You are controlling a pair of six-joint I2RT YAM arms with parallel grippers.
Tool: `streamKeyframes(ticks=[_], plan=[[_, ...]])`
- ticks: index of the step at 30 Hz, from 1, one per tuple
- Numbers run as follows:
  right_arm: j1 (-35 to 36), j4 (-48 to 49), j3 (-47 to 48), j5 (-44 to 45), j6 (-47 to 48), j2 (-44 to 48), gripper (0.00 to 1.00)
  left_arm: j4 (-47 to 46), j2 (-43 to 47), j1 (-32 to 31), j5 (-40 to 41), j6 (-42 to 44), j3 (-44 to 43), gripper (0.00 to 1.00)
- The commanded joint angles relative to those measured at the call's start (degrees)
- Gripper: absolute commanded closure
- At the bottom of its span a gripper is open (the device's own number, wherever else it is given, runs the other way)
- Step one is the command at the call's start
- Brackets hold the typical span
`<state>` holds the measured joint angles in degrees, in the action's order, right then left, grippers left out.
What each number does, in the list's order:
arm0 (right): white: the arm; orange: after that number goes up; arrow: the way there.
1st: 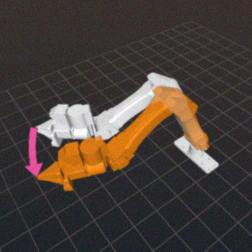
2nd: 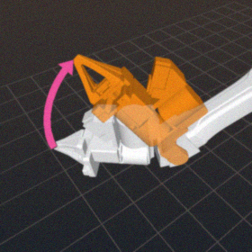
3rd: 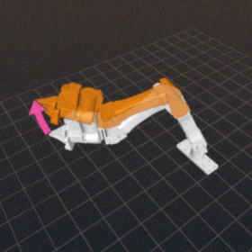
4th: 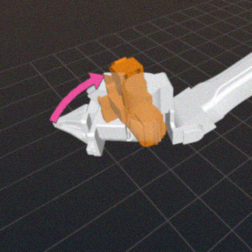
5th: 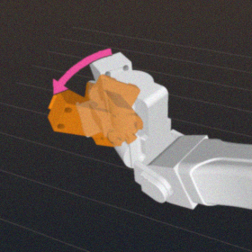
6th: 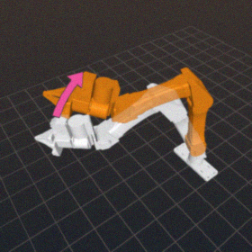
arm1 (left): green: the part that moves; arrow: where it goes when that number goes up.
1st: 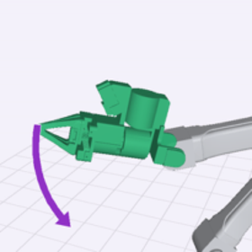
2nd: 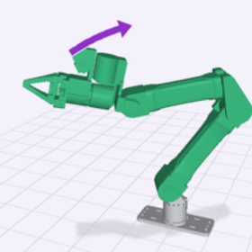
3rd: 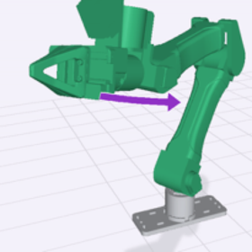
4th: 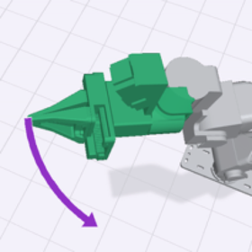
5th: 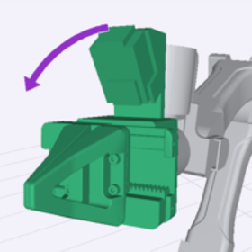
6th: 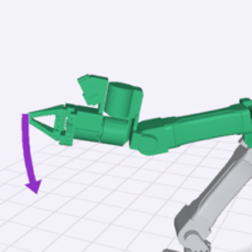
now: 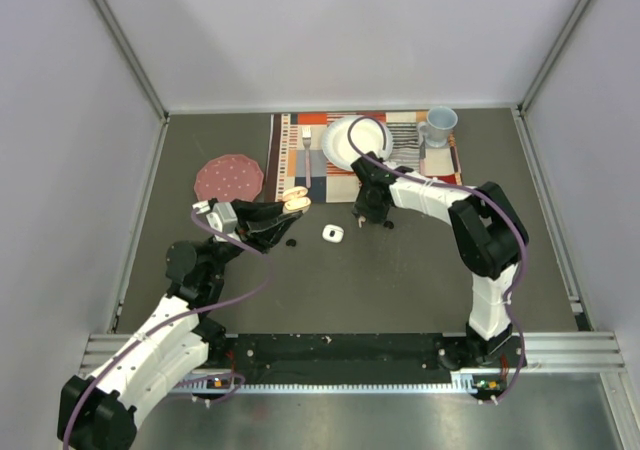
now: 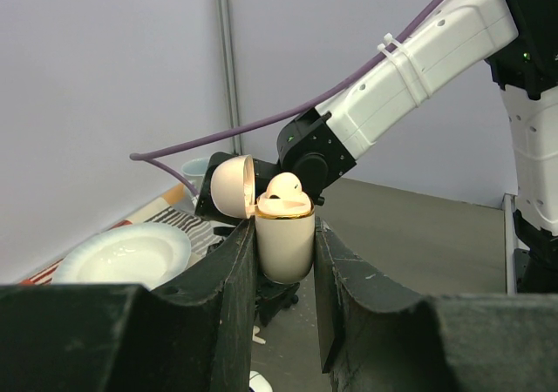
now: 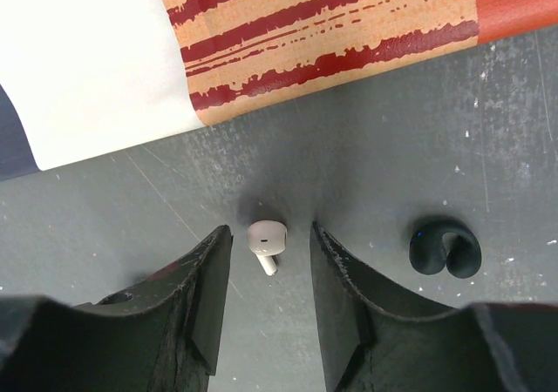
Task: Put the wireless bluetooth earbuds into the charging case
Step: Pick up the left earbud from the center of the board.
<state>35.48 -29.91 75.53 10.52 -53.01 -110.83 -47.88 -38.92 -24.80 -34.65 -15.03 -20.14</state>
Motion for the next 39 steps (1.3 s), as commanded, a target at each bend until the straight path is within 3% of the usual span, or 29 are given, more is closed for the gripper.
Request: streamKeyframes(ticks=[1, 15, 17, 26, 29, 37, 38, 39], plan=[[0.5, 0.2, 1.8, 0.4, 0.0, -1.1, 0.59, -1.7, -0.1, 0.0, 0.1, 0.0, -0.4, 1.00], [0.5, 0.2, 2.2, 0.2, 0.3, -3.1, 0.66, -1.4, 0.2, 0.0, 0.0, 0.0, -0.5, 1.00], [0.6, 0.2, 2.2, 0.2, 0.4, -3.3, 0.70, -1.4, 0.2, 0.0, 0.1, 0.0, -0.4, 1.00], [0.5, 0.2, 1.9, 0.4, 0.5, -3.5, 0.71, -1.2, 0.2, 0.0, 0.5, 0.1, -0.4, 1.00], [0.6, 0.1, 1.8, 0.4, 0.5, -3.3, 0.85, -1.1, 0.0, 0.0, 0.3, 0.1, -0.5, 1.00], [0.6, 0.3, 1.4, -0.1, 0.9, -2.8, 0.85, -0.9, 0.2, 0.0, 0.2, 0.0, -0.3, 1.00], [0.6, 0.3, 1.3, -0.1, 1.1, -2.6, 0.95, -0.8, 0.2, 0.0, 0.5, 0.0, -0.3, 1.00], [0.6, 0.5, 1.2, -0.1, 1.2, -2.2, 0.95, -0.8, 0.2, 0.0, 0.4, 0.0, -0.3, 1.00]])
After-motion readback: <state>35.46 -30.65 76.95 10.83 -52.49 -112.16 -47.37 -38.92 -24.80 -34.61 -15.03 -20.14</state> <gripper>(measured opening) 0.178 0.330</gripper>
